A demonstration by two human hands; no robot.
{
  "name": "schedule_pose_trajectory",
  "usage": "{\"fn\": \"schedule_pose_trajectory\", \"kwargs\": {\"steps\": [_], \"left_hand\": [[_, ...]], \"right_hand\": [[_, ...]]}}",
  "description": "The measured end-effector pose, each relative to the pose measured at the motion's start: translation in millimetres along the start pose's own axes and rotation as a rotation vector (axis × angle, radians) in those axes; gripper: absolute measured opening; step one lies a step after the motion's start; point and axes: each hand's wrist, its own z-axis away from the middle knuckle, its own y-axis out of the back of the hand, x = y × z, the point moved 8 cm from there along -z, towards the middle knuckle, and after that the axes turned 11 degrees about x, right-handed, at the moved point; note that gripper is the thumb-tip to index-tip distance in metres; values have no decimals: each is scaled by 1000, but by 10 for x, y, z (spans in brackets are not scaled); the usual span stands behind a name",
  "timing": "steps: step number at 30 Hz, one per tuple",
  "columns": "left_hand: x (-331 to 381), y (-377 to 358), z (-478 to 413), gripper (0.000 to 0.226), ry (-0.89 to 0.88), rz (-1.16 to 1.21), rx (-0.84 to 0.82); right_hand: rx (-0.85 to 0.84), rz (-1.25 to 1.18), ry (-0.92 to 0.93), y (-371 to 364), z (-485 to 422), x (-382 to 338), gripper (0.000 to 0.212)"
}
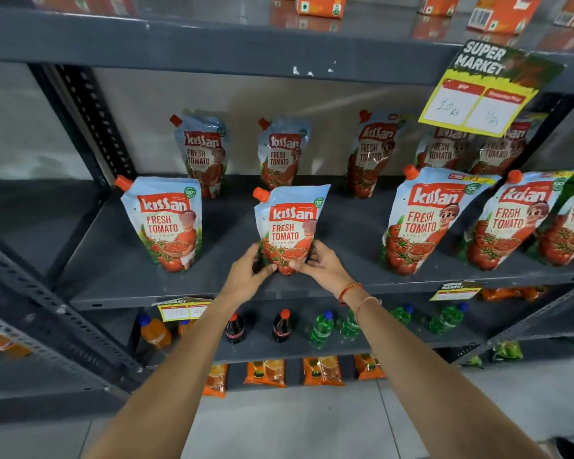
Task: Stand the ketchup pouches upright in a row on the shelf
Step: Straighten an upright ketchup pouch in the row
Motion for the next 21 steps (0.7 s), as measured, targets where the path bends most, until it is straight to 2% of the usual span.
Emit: {"fn": "schedule_pose_trajectory", "kwargs": {"steps": [17,19,21], "left_hand": [[-27,-49,49,54,36,13,9],[-16,-55,70,53,30,0,6],[-11,-30,99,53,34,2,25]], "right_hand": [[-38,33,-8,40,163,44,55],[32,-34,7,55,219,6,63],[257,-100,42,147,308,-40,79]]}}
